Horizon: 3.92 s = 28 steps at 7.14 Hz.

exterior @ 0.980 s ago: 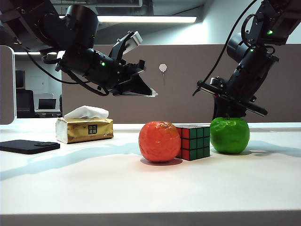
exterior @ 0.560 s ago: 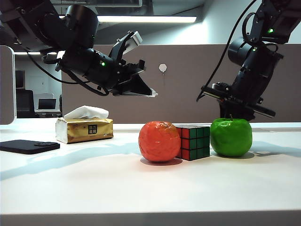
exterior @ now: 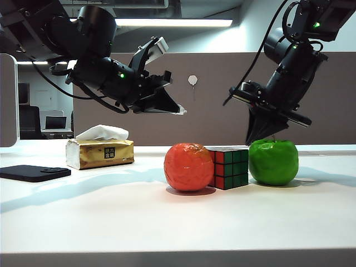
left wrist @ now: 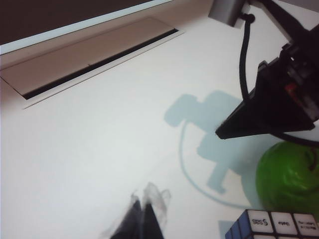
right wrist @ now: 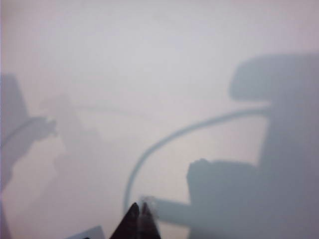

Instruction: Move all the fruits on the tabletop near the face of the Rubik's cube that has the color most similar to each fruit.

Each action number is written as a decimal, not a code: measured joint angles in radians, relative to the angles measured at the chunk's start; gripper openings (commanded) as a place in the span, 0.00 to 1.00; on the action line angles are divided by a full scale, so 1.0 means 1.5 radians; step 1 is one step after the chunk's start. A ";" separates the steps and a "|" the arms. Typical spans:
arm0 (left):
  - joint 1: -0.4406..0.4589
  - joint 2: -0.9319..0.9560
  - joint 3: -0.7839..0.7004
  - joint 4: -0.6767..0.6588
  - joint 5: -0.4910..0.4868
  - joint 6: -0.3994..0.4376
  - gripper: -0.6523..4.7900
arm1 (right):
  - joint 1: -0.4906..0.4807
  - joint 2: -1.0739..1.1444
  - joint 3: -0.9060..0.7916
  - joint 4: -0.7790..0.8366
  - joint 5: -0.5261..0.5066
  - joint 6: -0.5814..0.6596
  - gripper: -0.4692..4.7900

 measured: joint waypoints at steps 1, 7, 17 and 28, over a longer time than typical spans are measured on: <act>0.000 0.000 0.000 0.000 0.000 0.000 0.11 | 0.000 0.006 0.000 -0.027 0.010 0.000 0.09; 0.000 0.000 0.000 0.000 0.000 0.000 0.11 | 0.000 0.009 0.001 -0.175 0.011 -0.019 0.09; 0.000 0.000 0.000 0.000 0.000 0.000 0.11 | 0.000 -0.058 0.001 -0.423 -0.003 -0.129 0.09; 0.056 -0.095 -0.001 0.001 -0.065 -0.083 0.11 | 0.006 -0.169 0.001 -0.057 0.104 -0.148 0.09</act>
